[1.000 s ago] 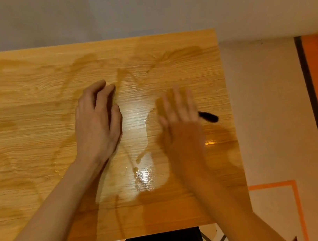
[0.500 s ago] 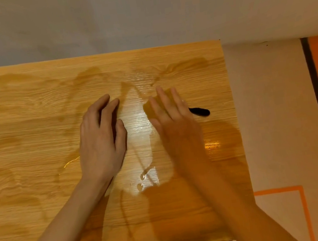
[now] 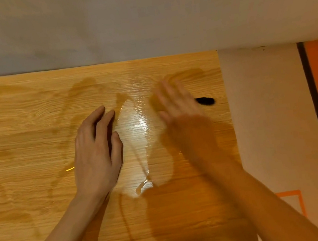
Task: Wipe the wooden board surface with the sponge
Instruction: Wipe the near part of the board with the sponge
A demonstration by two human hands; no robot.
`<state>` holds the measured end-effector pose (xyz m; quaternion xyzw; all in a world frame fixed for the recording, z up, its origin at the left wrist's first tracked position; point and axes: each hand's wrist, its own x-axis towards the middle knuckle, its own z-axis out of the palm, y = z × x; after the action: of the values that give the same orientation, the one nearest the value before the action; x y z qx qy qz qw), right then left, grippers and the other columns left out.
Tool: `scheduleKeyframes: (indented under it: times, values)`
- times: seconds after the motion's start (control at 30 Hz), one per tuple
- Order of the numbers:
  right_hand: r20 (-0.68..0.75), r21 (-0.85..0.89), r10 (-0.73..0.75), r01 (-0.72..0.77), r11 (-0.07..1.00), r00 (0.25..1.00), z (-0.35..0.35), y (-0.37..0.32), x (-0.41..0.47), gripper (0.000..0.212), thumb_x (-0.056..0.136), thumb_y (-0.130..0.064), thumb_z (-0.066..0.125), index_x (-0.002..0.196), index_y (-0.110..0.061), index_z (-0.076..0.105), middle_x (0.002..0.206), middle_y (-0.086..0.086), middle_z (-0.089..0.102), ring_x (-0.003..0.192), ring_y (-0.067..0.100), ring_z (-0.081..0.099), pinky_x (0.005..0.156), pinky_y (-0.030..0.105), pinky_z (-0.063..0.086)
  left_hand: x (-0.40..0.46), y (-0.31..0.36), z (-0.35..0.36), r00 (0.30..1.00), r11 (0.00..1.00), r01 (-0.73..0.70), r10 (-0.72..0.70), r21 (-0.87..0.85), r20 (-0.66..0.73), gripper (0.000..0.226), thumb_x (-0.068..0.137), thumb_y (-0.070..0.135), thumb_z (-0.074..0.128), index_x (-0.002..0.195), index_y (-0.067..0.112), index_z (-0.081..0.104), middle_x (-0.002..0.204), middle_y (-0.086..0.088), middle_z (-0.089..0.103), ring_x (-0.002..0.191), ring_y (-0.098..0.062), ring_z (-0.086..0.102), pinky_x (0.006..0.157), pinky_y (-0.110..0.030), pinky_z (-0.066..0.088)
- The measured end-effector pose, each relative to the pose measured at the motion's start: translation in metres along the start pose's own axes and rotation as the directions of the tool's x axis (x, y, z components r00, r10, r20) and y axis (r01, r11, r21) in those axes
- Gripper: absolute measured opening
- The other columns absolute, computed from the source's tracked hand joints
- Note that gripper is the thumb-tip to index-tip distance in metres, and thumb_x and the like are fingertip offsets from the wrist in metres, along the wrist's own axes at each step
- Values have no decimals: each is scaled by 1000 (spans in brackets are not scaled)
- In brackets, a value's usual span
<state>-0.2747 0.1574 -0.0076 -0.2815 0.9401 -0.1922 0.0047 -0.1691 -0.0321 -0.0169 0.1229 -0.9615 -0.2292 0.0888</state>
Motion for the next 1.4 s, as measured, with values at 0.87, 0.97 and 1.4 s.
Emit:
scheduleKeyframes:
  times: [0.87,0.97,1.4]
  values:
    - [23,-96,164,-161,982,986,14,-12,103,46,106,-33,26,152,-29,24,162,1,17,151,28,2,123,48,1,49,2,6,997,997,59,-56,56,-60,42,103,23,45,143,12,50,147,-12,46,132,-30,44,108,-42,34]
    - [18,-15,174,-174,985,985,12,-20,82,46,106,-29,26,152,-24,25,162,3,16,151,28,2,124,46,7,47,3,7,997,997,57,-54,54,-61,42,103,23,45,143,12,51,146,-11,45,132,-30,44,108,-42,34]
    - [60,5,189,-190,982,980,11,-13,96,48,106,-29,30,153,-23,22,163,3,14,151,28,3,124,43,8,48,2,8,995,997,70,-67,44,-70,42,102,24,45,143,16,50,148,-7,43,133,-27,41,109,-37,30]
